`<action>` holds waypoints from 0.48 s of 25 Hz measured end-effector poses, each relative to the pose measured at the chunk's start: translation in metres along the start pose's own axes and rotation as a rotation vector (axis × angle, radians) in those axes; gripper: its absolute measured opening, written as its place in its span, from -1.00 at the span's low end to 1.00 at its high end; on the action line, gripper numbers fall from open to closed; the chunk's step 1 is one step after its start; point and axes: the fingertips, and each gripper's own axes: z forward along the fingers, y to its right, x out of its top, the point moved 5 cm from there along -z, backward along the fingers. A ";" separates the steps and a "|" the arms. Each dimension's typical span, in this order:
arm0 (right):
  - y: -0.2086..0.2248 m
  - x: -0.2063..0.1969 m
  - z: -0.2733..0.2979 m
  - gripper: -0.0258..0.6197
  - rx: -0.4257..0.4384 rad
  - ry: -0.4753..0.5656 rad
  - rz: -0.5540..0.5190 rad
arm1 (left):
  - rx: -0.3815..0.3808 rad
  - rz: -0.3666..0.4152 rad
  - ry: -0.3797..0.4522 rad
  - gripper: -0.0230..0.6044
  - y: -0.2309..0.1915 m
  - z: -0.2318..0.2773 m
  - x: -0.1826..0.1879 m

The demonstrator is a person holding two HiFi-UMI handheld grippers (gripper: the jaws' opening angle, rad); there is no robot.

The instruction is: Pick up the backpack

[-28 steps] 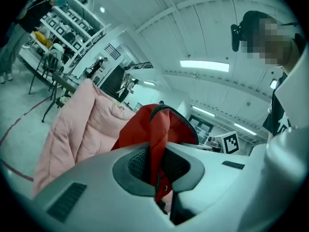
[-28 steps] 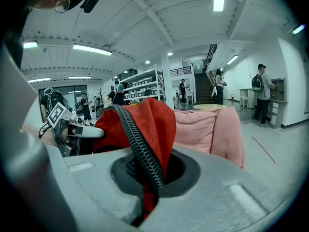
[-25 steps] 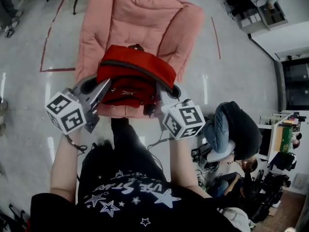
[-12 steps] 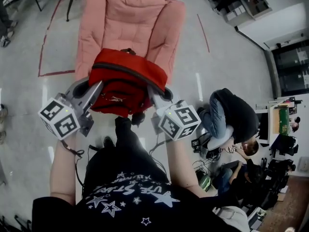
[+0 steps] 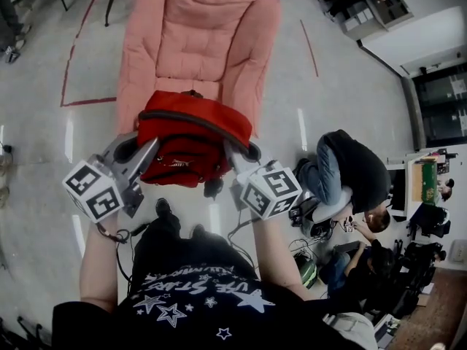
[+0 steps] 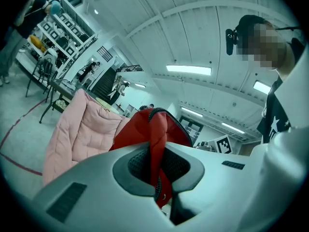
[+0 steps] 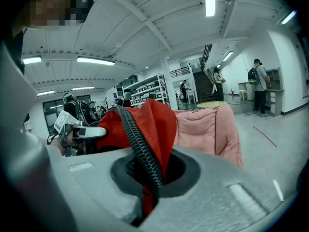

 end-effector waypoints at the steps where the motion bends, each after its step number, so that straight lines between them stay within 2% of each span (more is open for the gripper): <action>1: 0.000 -0.002 -0.005 -0.90 0.006 0.000 -0.001 | 0.003 -0.001 0.001 -0.82 0.005 -0.001 -0.003; 8: 0.003 -0.016 -0.038 -0.90 0.059 0.034 -0.016 | 0.047 0.025 0.012 -0.82 0.038 -0.006 -0.027; 12: 0.003 -0.023 -0.068 -0.90 0.084 0.049 -0.030 | 0.072 0.008 0.025 -0.82 0.071 -0.011 -0.041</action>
